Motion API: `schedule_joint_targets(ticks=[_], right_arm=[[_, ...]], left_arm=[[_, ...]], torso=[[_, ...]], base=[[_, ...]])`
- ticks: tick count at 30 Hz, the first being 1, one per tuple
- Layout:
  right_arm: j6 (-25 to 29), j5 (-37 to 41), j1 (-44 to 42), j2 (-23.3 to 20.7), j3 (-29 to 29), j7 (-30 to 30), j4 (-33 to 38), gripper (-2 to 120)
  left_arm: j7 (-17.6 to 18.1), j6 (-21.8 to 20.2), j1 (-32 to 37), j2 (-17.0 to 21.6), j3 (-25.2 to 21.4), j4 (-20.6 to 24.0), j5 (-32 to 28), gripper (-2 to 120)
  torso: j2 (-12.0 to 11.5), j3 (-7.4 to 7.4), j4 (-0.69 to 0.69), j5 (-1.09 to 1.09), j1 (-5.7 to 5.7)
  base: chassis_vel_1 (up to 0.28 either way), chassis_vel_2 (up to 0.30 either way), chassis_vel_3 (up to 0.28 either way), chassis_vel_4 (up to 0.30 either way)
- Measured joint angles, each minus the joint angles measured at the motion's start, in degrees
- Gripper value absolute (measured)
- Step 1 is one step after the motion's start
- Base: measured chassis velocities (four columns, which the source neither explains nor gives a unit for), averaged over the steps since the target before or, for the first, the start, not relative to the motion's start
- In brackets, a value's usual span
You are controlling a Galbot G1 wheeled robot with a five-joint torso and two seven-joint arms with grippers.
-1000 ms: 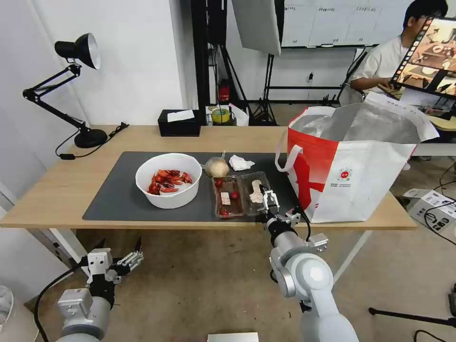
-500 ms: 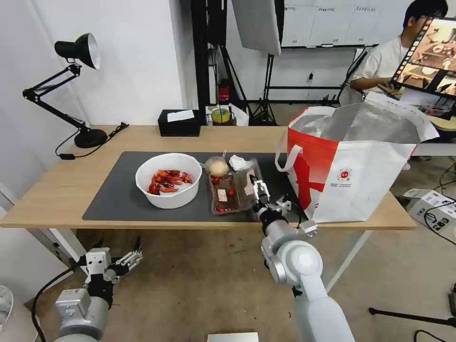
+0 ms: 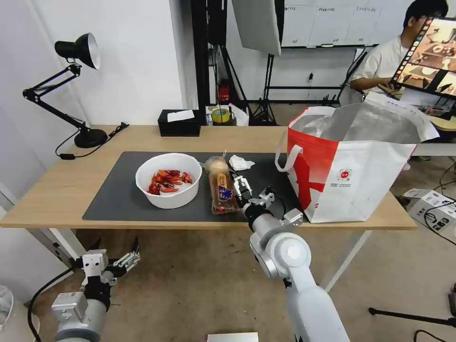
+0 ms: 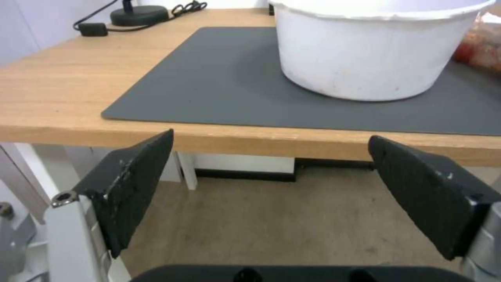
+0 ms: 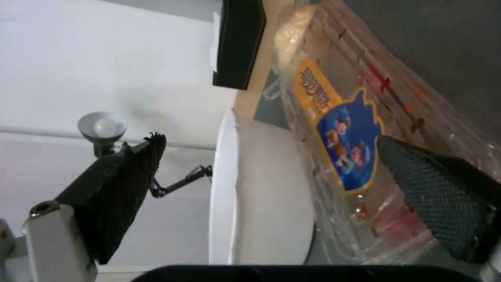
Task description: Pick up the trash from the table and place it into the takeout bag.
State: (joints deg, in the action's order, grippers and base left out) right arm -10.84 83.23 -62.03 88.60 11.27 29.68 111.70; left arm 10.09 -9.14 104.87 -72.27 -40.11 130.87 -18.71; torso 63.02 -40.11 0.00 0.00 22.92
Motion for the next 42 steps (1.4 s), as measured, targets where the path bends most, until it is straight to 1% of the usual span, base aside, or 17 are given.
schedule_joint_targets(ticks=[5, 12, 15, 16, 19, 20, 21, 23, 24, 26, 27, 30, 31, 34, 35, 38, 42], right_arm=[[-0.2, 0.2, -0.2, -0.5, 0.0, -0.1, 0.3, 100], [-0.8, 0.8, 1.3, -3.4, -0.2, -1.5, 2.5, 100], [-2.3, 0.1, 6.4, -7.4, -0.6, -4.1, 2.1, 100], [-2.3, 0.1, 6.4, -7.4, -0.6, -4.1, 2.1, 100], [-4.6, -2.0, 13.9, -12.1, -2.1, -7.6, -0.7, 100], [-4.6, -2.0, 13.9, -12.1, -2.1, -7.6, -0.7, 100], [-5.4, -4.0, 16.8, -13.8, -3.1, -10.2, -2.5, 98], [-6.0, -12.2, 22.0, -16.8, -6.1, -17.1, -6.7, 89], [-6.0, -12.2, 22.0, -16.8, -6.1, -17.1, -6.7, 89], [-5.8, -22.6, 26.6, -19.3, -9.9, -25.0, -11.4, 78], [-5.8, -22.6, 26.6, -19.3, -9.9, -25.0, -11.4, 78], [-5.5, -34.0, 31.3, -20.7, -14.0, -31.5, -16.8, 64], [-5.5, -34.0, 31.3, -20.7, -14.0, -31.5, -16.8, 64], [-5.7, -42.0, 33.5, -20.9, -15.8, -35.1, -21.0, 49], [-5.7, -42.0, 33.5, -20.9, -15.8, -35.1, -21.0, 49], [-5.8, -45.2, 34.8, -21.0, -17.1, -38.3, -25.2, 34], [-6.0, -46.2, 35.5, -21.2, -18.0, -40.0, -27.3, 25]], left_arm=[[0.0, 0.0, -0.1, 0.0, 0.0, 0.1, 0.0, 100], [0.0, 0.0, -0.2, 0.0, -0.8, 0.8, 0.0, 100], [0.0, 0.0, -0.3, 0.2, -1.7, 1.4, -0.3, 100], [0.0, 0.0, -0.3, 0.2, -1.7, 1.4, -0.3, 100], [-0.1, 0.0, -0.2, 0.3, -2.6, 2.3, -0.5, 100], [-0.1, 0.0, -0.2, 0.3, -2.6, 2.3, -0.5, 100], [-0.2, 0.0, -0.2, 0.3, -2.8, 2.5, -0.5, 100], [-0.2, 0.1, -0.2, 0.2, -3.0, 2.9, -0.5, 100], [-0.2, 0.1, -0.2, 0.2, -3.0, 2.9, -0.5, 100], [-0.3, 0.2, -0.2, 0.2, -3.3, 3.3, -0.6, 100], [-0.3, 0.2, -0.2, 0.2, -3.3, 3.3, -0.6, 100], [-0.4, 0.2, -0.3, 0.5, -3.5, 3.4, -0.8, 100], [-0.4, 0.2, -0.3, 0.5, -3.5, 3.4, -0.8, 100], [-0.5, 0.3, -0.6, 0.9, -3.6, 3.8, -1.3, 100], [-0.5, 0.3, -0.6, 0.9, -3.6, 3.8, -1.3, 100], [-0.7, 0.4, -1.0, 1.3, -3.3, 4.0, -1.7, 100], [-0.7, 0.4, -1.2, 1.5, -3.0, 4.0, -1.7, 100]], torso=[[0.0, 0.0, 0.0, 0.0, 0.0], [0.0, 0.0, 0.0, 0.0, 0.0], [0.0, 0.0, 0.0, 0.01, 0.0], [0.0, 0.0, 0.0, 0.01, 0.0], [0.0, 0.0, 0.0, 0.01, 0.0], [0.0, 0.0, 0.0, 0.01, 0.0], [0.0, 0.0, -0.01, 0.01, 0.0], [0.0, 0.0, 0.01, 0.0, 0.0], [0.0, 0.0, 0.01, 0.0, 0.0], [0.0, -0.01, 0.0, 0.01, 0.01], [0.0, -0.01, 0.0, 0.01, 0.01], [0.0, -0.01, 0.0, 0.01, 0.0], [0.0, -0.01, 0.0, 0.01, 0.0], [0.0, 0.0, 0.0, 0.01, 0.0], [0.0, 0.0, 0.0, 0.01, 0.0], [0.0, 0.0, 0.0, 0.01, 0.01], [0.0, 0.0, 0.0, 0.01, 0.01]], base=[[0.0, 0.0, 0.0, 0.0], [0.0, 0.0, 0.0, 0.0], [0.0, 0.0, 0.0, 0.0], [0.0, 0.0, 0.0, 0.0], [0.0, 0.0, 0.0, 0.0], [0.0, 0.0, 0.0, 0.0], [0.0, 0.0, 0.0, 0.0], [0.0, 0.0, 0.0, 0.0], [0.0, 0.0, 0.0, 0.0], [0.0, 0.0, 0.0, 0.0], [0.0, 0.0, 0.0, 0.0], [0.0, 0.0, 0.0, 0.0], [0.0, 0.0, 0.0, 0.0], [0.0, 0.0, 0.0, 0.0], [0.0, 0.0, 0.0, 0.0], [0.0, 0.0, 0.0, 0.0], [0.0, 0.0, 0.0, 0.0]])
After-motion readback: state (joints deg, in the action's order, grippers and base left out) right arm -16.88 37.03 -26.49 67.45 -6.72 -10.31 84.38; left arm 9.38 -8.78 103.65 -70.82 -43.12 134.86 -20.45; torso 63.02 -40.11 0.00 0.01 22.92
